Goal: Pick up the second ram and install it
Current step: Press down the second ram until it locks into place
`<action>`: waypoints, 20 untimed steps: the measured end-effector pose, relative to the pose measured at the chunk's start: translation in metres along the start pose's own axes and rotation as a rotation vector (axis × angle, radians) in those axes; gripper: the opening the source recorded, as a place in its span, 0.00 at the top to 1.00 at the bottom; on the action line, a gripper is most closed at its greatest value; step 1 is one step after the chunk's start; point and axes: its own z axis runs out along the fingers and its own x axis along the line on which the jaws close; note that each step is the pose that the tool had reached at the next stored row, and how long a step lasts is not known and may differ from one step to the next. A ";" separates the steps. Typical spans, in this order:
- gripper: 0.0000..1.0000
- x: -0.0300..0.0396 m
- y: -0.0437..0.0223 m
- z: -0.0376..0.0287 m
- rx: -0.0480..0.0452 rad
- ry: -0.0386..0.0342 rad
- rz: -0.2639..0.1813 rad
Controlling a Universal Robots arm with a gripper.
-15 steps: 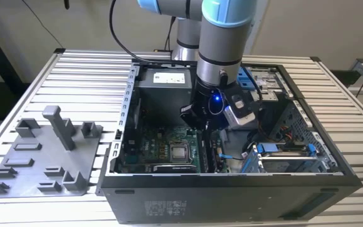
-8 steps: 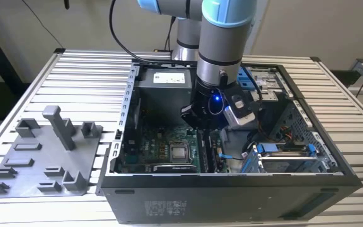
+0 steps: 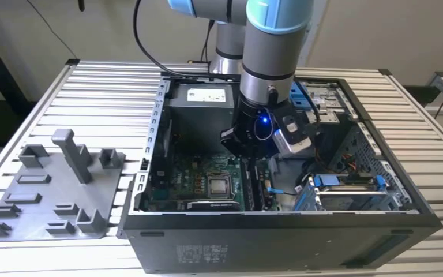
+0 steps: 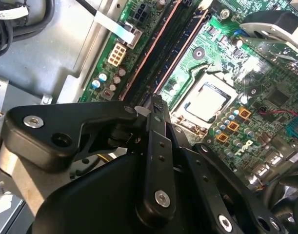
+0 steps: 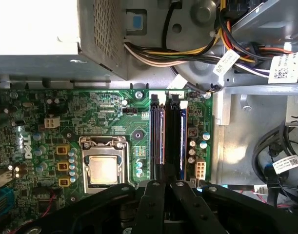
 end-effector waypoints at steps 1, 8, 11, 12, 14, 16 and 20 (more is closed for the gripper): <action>0.89 0.0000 0.0000 0.0000 -0.0003 0.0000 0.000; 0.89 0.0000 0.0000 0.0000 -0.0032 0.0001 0.000; 0.89 0.0001 0.0000 0.0000 -0.0035 -0.0009 -0.001; 0.89 0.0001 0.0000 0.0000 -0.0038 -0.0015 -0.006; 0.89 0.0002 0.0000 0.0000 -0.0043 -0.0029 -0.027; 0.89 0.0003 0.0000 0.0000 -0.0053 -0.0044 -0.061; 0.89 0.0005 0.0000 0.0000 -0.0073 -0.0073 -0.132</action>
